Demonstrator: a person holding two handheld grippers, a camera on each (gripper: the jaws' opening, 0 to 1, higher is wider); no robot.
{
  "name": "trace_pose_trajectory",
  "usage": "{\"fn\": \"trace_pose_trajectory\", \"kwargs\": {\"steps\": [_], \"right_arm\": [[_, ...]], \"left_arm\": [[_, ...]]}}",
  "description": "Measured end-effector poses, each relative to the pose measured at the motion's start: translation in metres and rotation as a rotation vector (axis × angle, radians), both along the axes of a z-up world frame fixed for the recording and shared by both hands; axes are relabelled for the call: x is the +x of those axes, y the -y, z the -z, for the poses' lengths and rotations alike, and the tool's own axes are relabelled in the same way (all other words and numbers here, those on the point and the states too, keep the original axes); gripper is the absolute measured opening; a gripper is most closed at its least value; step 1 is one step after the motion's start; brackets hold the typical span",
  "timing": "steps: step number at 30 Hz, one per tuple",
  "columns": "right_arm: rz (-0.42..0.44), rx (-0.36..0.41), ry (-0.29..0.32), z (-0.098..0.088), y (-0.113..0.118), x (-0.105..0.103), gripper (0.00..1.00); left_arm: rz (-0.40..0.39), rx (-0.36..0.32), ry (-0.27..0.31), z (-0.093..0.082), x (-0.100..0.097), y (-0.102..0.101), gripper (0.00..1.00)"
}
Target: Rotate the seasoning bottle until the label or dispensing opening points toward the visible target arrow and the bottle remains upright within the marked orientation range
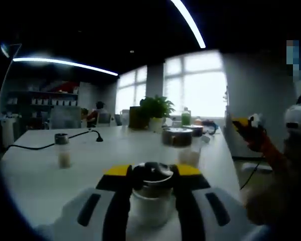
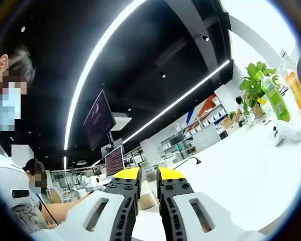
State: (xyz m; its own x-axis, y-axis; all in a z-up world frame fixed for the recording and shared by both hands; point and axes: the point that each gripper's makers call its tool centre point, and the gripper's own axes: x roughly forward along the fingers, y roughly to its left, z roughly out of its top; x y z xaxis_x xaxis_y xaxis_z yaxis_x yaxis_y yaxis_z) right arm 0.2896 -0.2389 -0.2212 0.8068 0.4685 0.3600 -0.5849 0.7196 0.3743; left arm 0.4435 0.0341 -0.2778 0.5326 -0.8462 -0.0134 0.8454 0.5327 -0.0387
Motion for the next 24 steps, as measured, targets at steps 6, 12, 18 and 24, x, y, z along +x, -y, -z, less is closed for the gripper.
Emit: {"fn": "trace_pose_trajectory", "kwargs": {"steps": [6,12,18,24], "right_arm": [[-0.011,0.007,-0.005,0.0006,-0.0018,0.0001,0.1],[-0.029,0.012,-0.01,0.0014,-0.006,0.0001,0.1],[-0.034,0.016,-0.011,0.0013,-0.0069,0.0001,0.1],[-0.038,0.016,-0.013,0.0018,-0.0083,0.0003,0.1]], "left_arm": [[0.049,-0.003,0.001,-0.0004,-0.0012,0.0018,0.34],[0.091,-0.003,-0.012,-0.0004,-0.0022,0.0025,0.34],[0.129,0.004,-0.012,0.0001,-0.0052,0.0045,0.34],[0.181,0.016,-0.026,0.0005,-0.0063,0.0065,0.34]]}}
